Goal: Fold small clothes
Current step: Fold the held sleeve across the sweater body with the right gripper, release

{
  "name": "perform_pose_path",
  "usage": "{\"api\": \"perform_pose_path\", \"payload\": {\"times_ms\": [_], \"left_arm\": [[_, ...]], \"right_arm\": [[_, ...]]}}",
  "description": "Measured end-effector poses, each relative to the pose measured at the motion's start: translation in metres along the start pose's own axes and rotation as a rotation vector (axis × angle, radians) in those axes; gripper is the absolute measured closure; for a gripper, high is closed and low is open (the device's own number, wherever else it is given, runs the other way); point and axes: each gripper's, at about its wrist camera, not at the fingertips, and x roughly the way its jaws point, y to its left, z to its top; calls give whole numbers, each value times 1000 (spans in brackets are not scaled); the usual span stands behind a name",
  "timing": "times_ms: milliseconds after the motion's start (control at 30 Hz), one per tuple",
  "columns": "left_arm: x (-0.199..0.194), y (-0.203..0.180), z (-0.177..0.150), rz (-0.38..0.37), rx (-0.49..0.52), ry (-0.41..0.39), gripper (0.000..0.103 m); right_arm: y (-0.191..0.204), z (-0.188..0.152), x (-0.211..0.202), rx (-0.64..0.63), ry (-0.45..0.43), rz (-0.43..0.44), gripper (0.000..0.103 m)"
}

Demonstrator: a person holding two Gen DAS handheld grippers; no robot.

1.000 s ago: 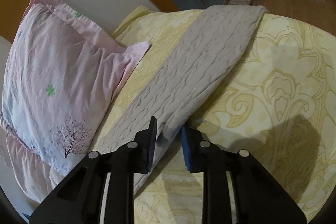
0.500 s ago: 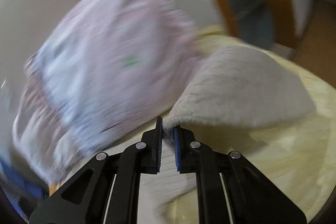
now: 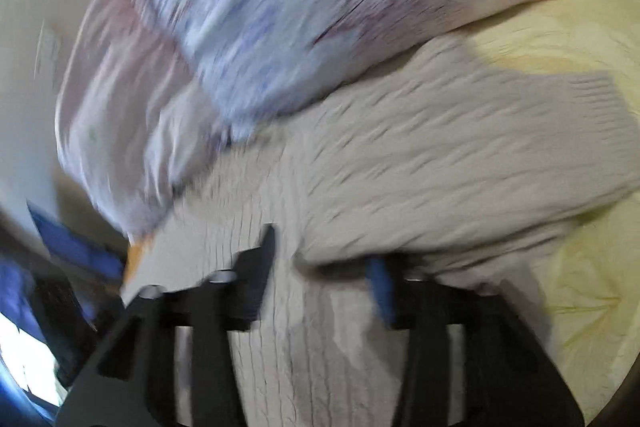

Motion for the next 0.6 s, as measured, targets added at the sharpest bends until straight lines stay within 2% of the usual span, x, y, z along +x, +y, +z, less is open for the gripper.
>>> {"api": "perform_pose_path", "payload": {"times_ms": [200,367,433,500,600], "left_arm": [[3,10,5,-39,-55,18,4],[8,18,8,-53,-100,37,10],[9,21,10,-48,-110,44,13],[9,25,12,-54,-121,42,15],[7,34,15,-63,-153,38,16]], "right_arm": [[-51,21,-28,241,-113,-29,53],[-70,24,-41,331,-189,-96,56],[-78,27,-43,358,-202,-150,67],[-78,29,-44,341,-219,-208,87],[-55,34,-49,201,-274,-276,93]]}}
